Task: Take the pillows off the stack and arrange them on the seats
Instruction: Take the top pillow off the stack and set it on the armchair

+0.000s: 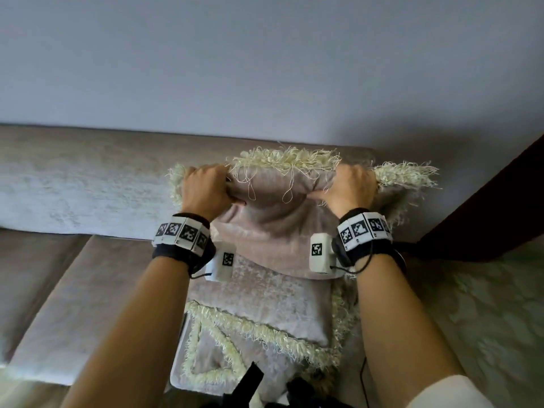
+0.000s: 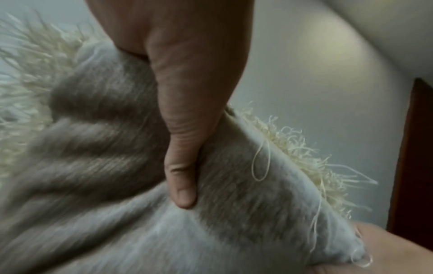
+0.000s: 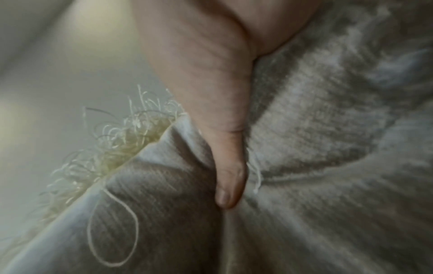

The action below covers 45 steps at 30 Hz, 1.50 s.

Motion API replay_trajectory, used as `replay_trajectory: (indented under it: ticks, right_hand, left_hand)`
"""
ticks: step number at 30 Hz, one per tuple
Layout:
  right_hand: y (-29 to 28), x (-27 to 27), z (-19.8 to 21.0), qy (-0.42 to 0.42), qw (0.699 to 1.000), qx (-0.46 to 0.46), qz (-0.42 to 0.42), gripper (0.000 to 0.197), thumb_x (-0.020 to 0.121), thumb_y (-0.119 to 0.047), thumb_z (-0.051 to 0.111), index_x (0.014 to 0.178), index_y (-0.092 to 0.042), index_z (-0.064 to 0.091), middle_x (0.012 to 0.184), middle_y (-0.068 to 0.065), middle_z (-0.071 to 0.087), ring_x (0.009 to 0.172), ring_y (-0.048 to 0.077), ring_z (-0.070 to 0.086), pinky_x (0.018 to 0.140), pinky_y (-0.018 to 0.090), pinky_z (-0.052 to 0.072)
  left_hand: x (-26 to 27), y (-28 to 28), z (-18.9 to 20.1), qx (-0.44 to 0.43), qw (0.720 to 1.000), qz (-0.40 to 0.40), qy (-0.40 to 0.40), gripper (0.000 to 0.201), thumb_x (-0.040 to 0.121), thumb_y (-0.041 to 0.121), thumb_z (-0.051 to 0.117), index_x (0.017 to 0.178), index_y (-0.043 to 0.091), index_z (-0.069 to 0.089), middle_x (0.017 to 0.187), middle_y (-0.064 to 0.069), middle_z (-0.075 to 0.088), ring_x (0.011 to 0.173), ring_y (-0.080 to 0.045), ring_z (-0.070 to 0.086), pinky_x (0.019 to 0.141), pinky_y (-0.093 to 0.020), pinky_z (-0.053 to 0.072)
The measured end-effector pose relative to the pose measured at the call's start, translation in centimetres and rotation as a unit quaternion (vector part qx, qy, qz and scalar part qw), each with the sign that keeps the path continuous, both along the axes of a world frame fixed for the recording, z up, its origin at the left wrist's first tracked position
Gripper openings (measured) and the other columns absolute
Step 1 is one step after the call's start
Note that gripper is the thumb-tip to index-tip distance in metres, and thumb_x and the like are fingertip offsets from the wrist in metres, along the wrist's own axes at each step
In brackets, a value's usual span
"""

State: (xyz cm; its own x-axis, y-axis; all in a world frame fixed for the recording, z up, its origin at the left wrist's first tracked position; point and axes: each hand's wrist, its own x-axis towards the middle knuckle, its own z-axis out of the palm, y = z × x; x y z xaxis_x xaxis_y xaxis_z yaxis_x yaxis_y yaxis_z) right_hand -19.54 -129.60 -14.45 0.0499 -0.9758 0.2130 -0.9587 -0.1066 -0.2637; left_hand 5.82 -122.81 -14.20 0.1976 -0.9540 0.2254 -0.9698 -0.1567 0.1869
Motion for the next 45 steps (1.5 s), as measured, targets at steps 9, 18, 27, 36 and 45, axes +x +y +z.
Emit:
replay_trajectory:
  ticks: [9,18,27,36,45]
  right_hand:
    - [1.2,6.0,7.6,-0.026,0.986,-0.113,0.117,0.05,0.054,-0.056,0.087,0.08,-0.017,0.07,0.079,0.006,0.07,0.081,0.027,0.062,0.082,0.037,0.04]
    - [9.1,20.3,9.1,-0.099,0.966,-0.103,0.217,0.036,0.064,-0.04,0.089,0.08,-0.014,0.069,0.081,0.007,0.07,0.084,0.026,0.064,0.082,0.038,0.042]
    - [23.8,36.3,9.6,-0.043,0.915,-0.1,0.388,0.051,0.056,-0.043,0.093,0.063,-0.016,0.051,0.063,0.01,0.065,0.065,0.029,0.065,0.061,0.033,0.04]
    - [40.6,53.9,9.3,-0.019,0.82,-0.024,0.572,0.058,0.053,-0.063,0.085,0.081,-0.015,0.069,0.08,0.008,0.072,0.081,0.029,0.068,0.077,0.037,0.048]
    - [43.8,59.9,7.9,0.004,0.787,0.001,0.618,0.054,0.06,-0.055,0.087,0.09,-0.014,0.068,0.091,0.01,0.073,0.092,0.03,0.067,0.081,0.037,0.044]
  left_hand:
    - [4.2,7.9,4.3,-0.159,0.981,0.091,-0.071,0.038,0.067,0.034,0.083,0.062,0.017,0.05,0.063,0.001,0.054,0.062,-0.019,0.048,0.073,-0.033,0.03]
    - [14.1,20.8,9.1,-0.206,0.944,0.214,-0.141,0.018,0.063,0.004,0.067,0.08,0.009,0.061,0.073,-0.01,0.064,0.07,-0.028,0.057,0.077,-0.042,0.038]
    - [26.9,38.9,9.0,-0.153,0.915,0.304,-0.217,0.014,0.071,0.007,0.068,0.083,0.013,0.062,0.091,-0.006,0.068,0.087,-0.027,0.06,0.084,-0.041,0.035]
    - [35.8,59.4,6.7,-0.077,0.855,0.482,-0.176,0.026,0.064,0.017,0.076,0.085,0.014,0.063,0.091,-0.004,0.066,0.089,-0.028,0.06,0.085,-0.043,0.037]
    - [38.7,63.8,5.1,-0.038,0.847,0.512,-0.136,0.043,0.06,0.041,0.08,0.086,0.012,0.063,0.092,-0.003,0.068,0.09,-0.027,0.06,0.087,-0.042,0.036]
